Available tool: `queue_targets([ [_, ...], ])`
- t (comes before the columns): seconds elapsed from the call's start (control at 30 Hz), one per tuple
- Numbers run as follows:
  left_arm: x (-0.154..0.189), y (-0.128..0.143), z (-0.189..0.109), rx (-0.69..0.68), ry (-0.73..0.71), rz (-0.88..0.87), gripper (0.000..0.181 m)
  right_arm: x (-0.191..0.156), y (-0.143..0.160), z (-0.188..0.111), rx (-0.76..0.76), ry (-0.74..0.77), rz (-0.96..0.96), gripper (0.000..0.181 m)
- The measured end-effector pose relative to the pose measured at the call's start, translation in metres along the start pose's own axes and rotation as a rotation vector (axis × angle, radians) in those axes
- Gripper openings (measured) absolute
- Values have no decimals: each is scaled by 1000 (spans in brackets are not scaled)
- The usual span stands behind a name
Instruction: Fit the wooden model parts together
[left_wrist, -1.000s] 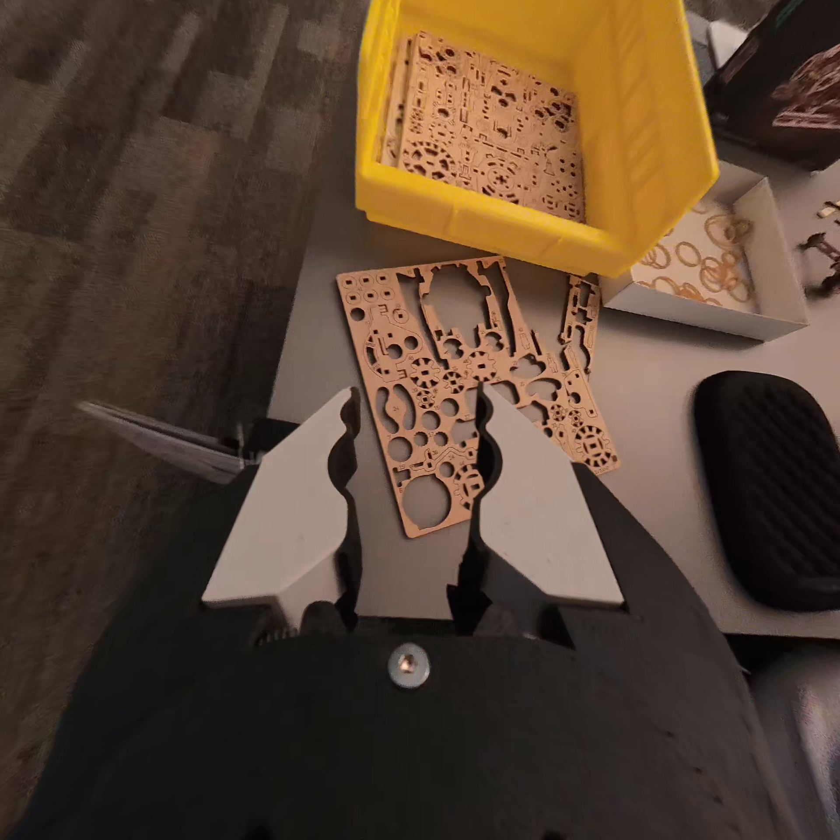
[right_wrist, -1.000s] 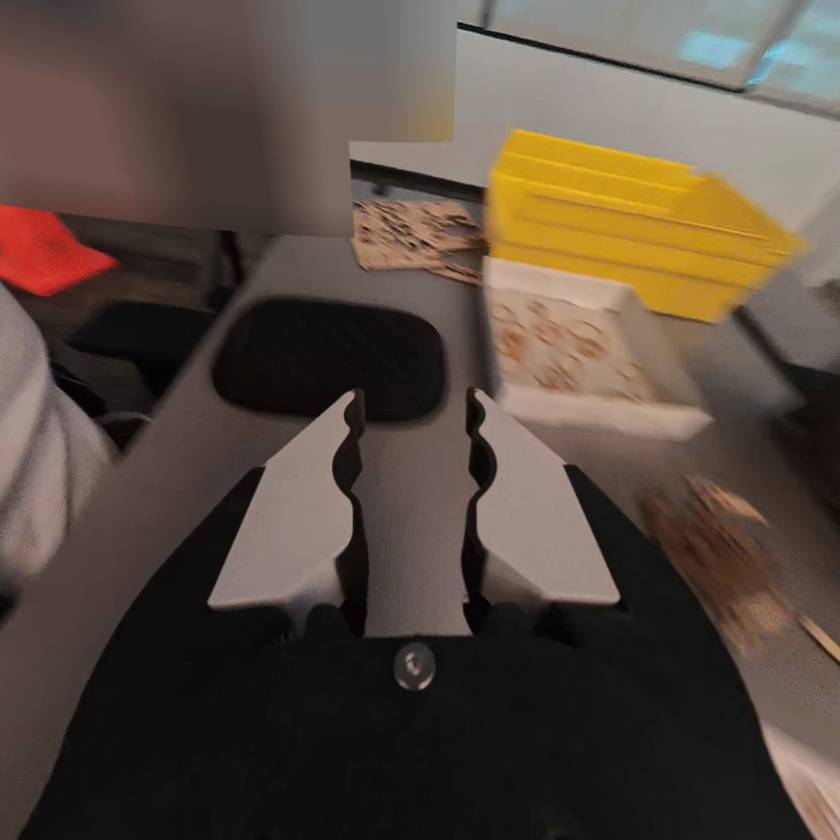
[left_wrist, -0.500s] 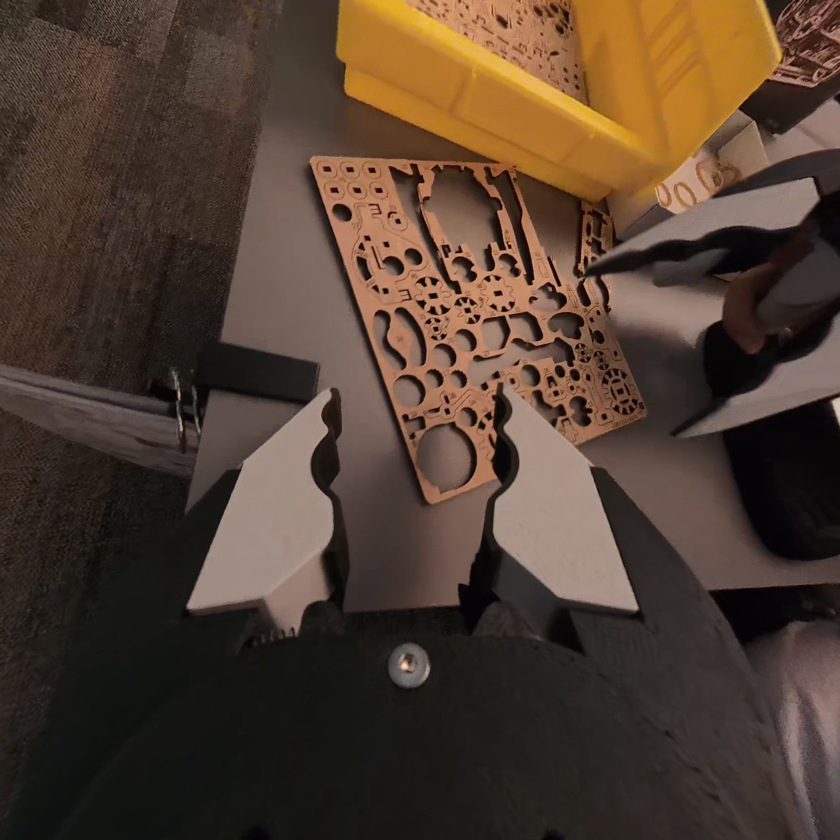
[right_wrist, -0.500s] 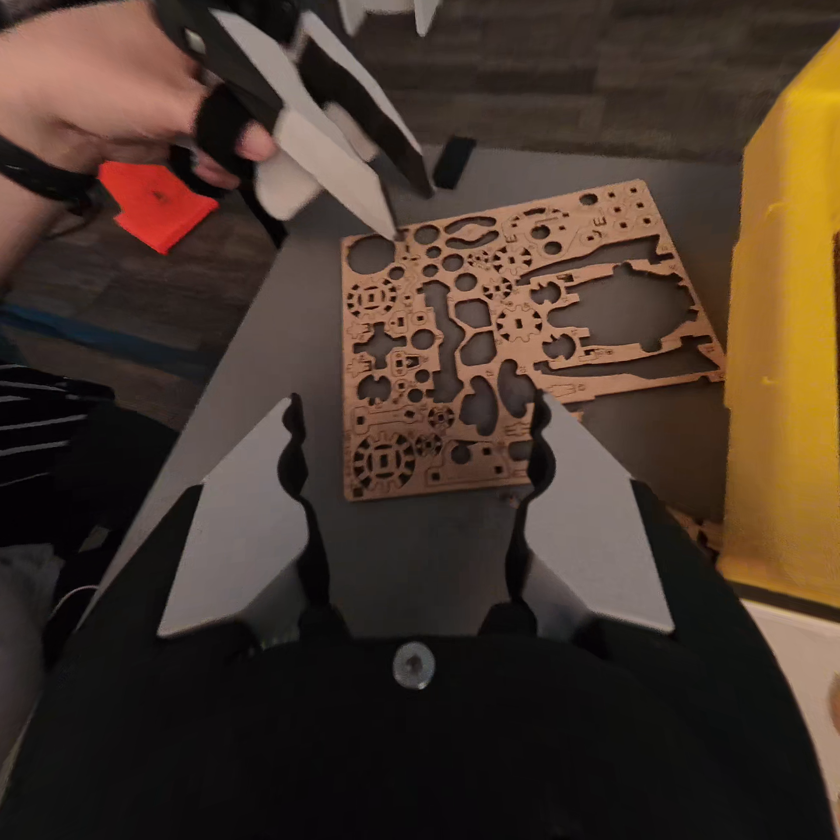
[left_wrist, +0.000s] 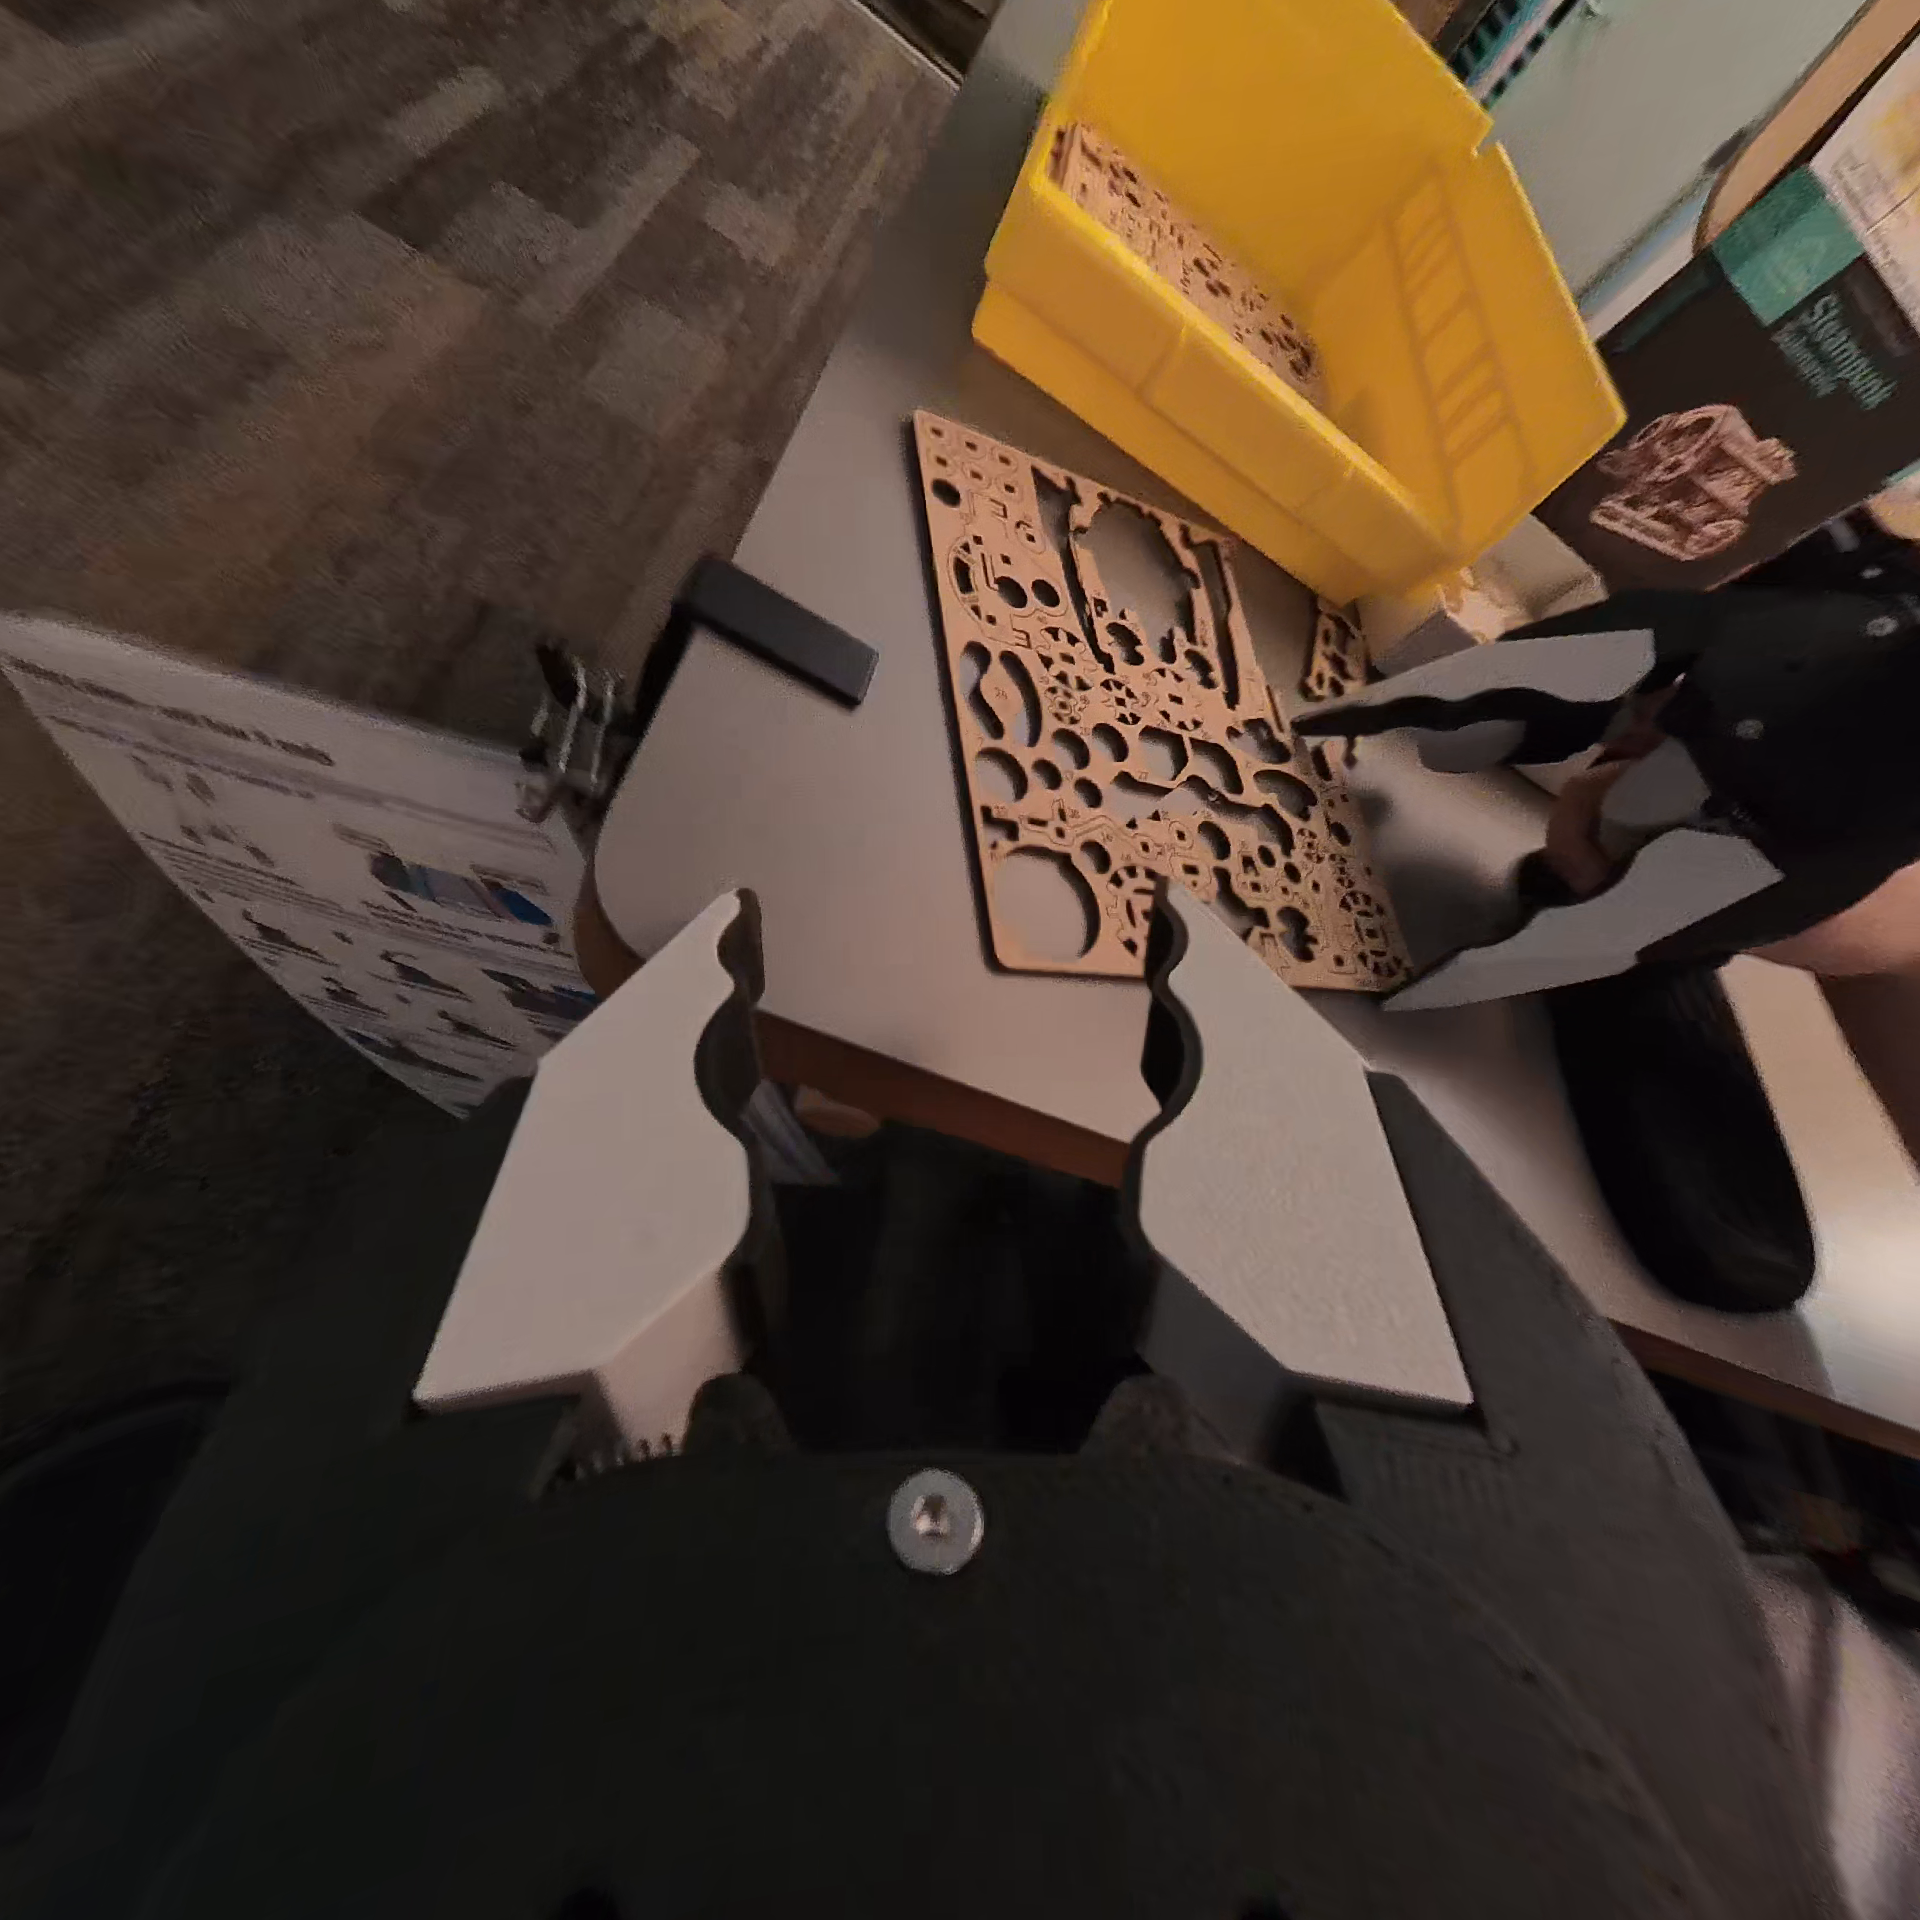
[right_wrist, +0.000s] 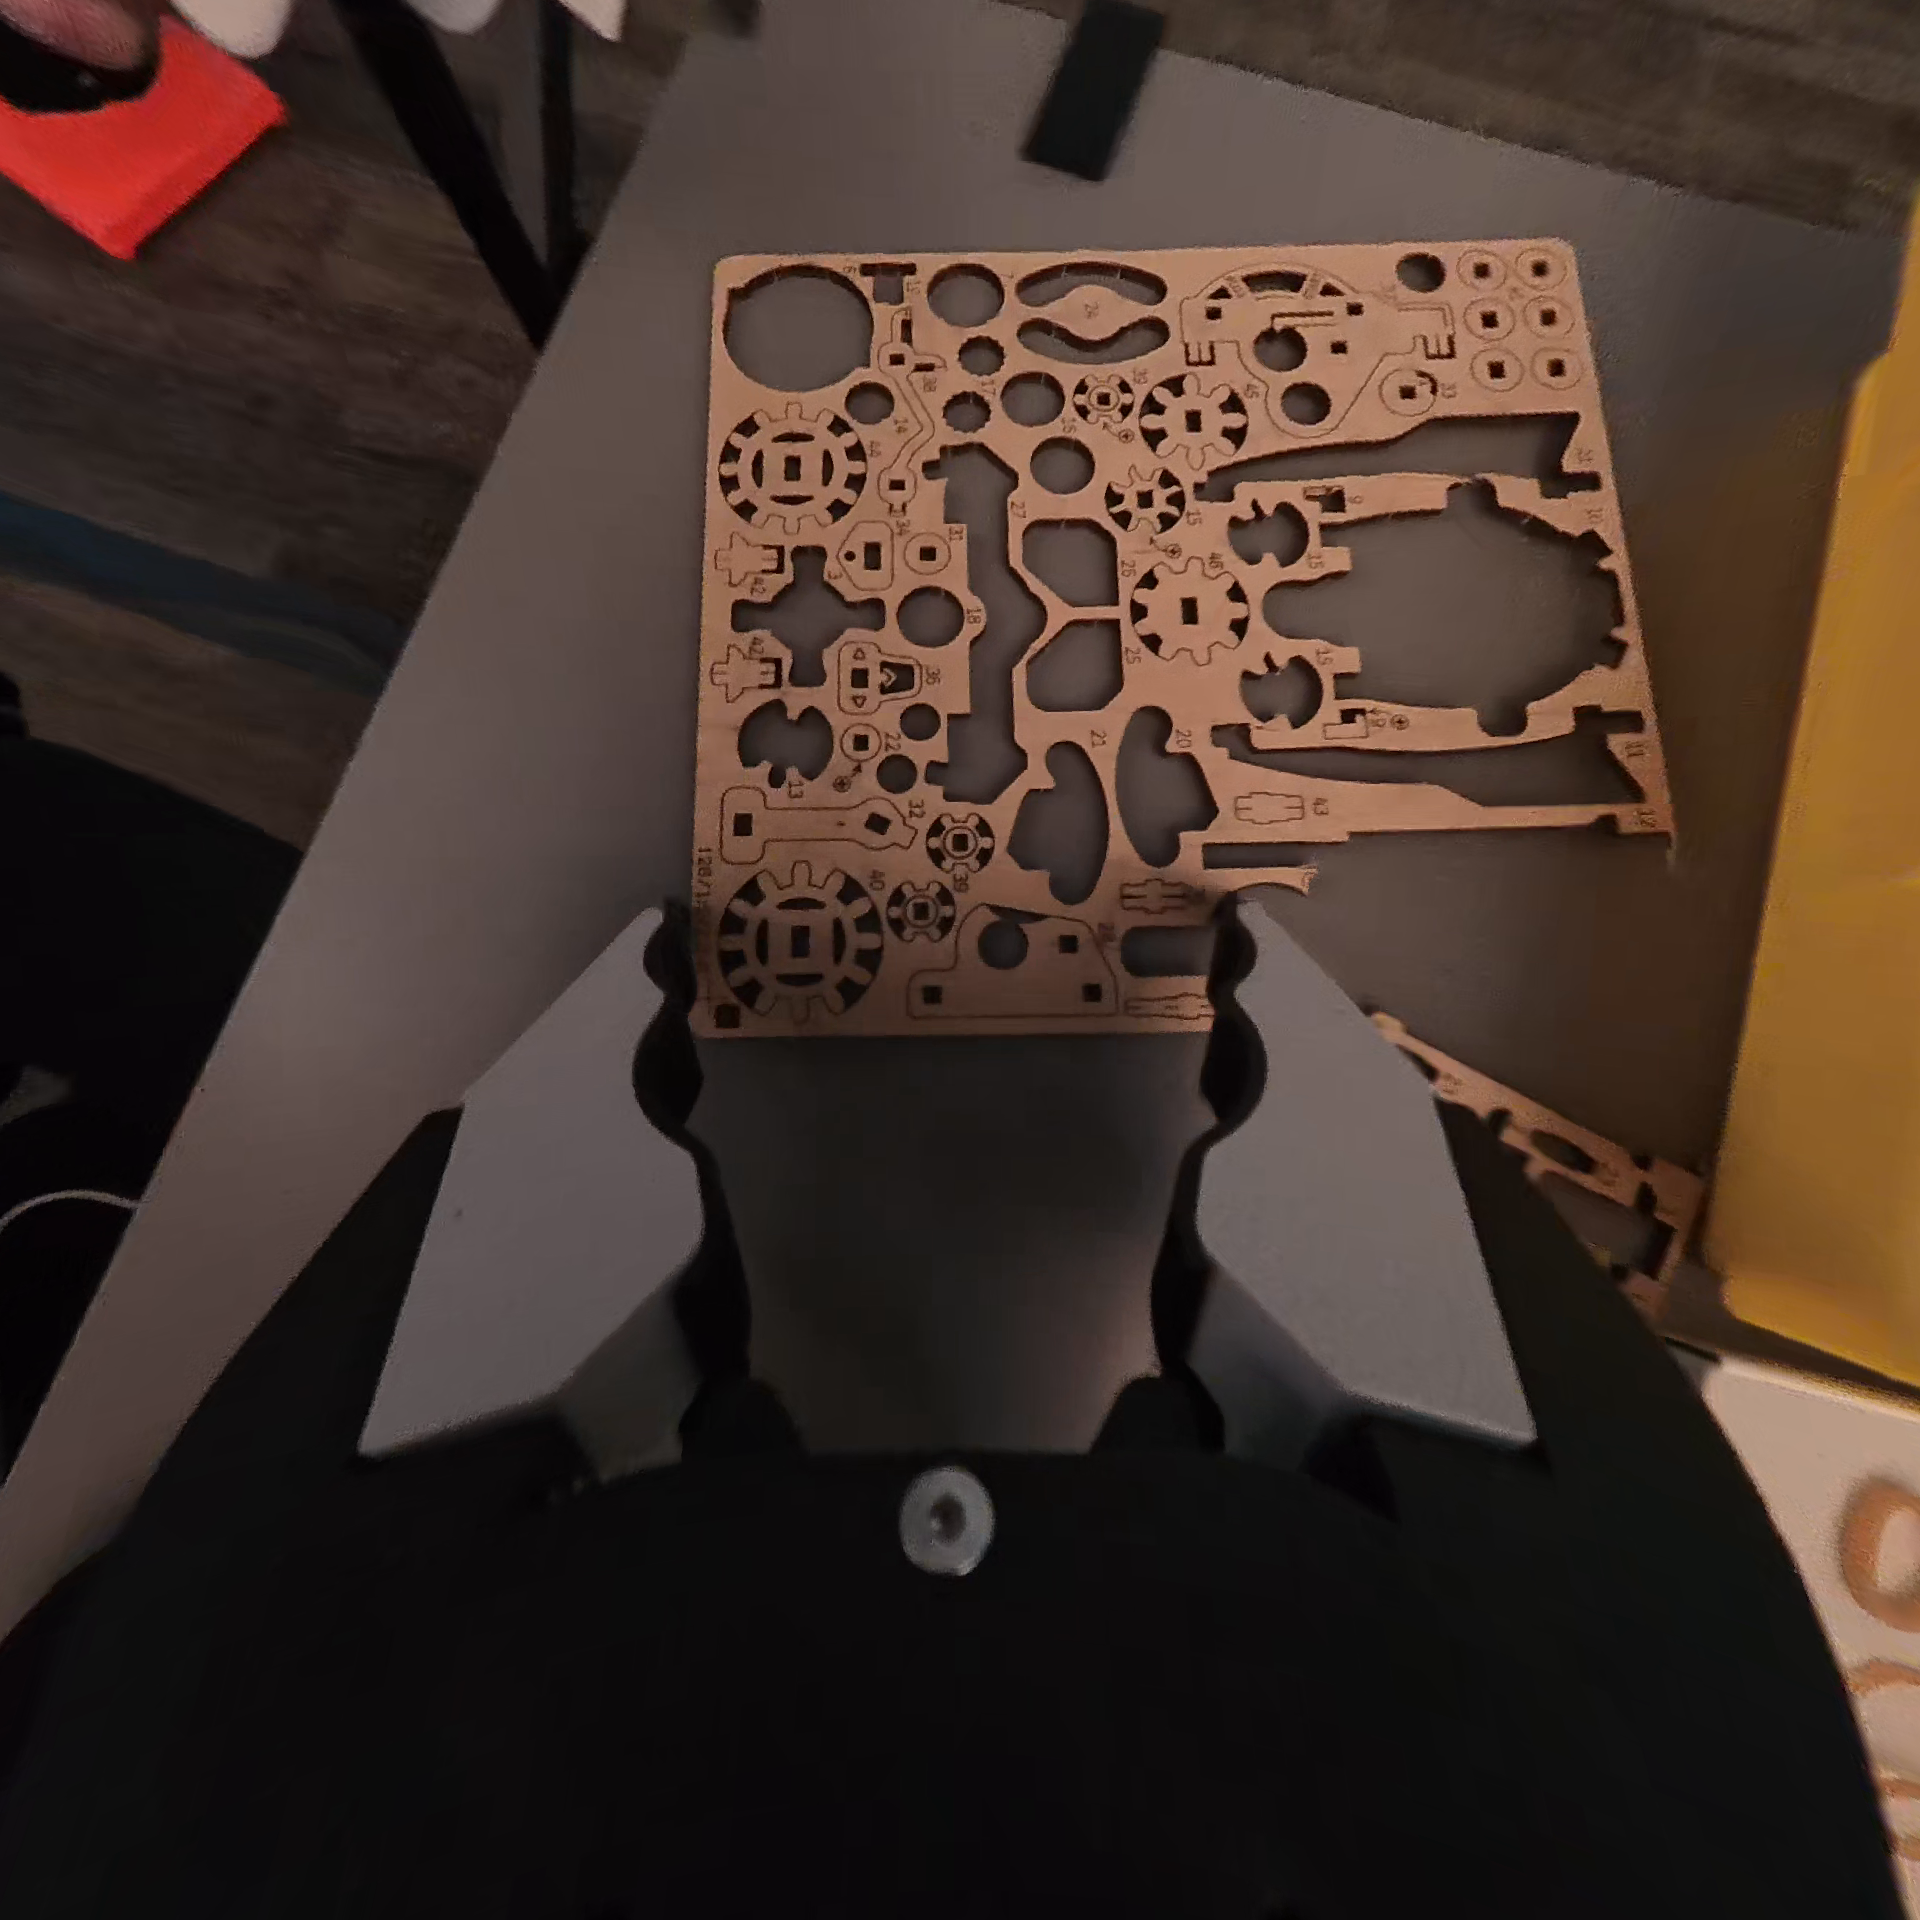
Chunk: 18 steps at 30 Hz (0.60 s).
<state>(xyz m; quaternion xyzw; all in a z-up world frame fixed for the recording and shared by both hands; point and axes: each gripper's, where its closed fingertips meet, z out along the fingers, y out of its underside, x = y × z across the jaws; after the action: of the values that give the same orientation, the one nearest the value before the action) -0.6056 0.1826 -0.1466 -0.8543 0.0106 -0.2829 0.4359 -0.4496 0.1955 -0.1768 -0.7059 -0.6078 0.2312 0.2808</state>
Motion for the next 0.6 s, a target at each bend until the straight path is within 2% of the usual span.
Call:
queue_targets([
  [0.17, 3, 4, 1, -32, 68, -47, 67, -14, 2, -2, -13, -24, -24, 97],
  [0.3, 16, -7, 2, -87, 5, 142, 65, -14, 2, -2, -9, -34, -18, 96],
  [0.43, 25, -12, 27, -253, 27, 338, 66, -14, 2, -2, -10, -27, -19, 96],
  [0.6, 28, -18, 52, -383, 72, 280, 61, -15, 2, -2, -8, -14, -10, 95],
])
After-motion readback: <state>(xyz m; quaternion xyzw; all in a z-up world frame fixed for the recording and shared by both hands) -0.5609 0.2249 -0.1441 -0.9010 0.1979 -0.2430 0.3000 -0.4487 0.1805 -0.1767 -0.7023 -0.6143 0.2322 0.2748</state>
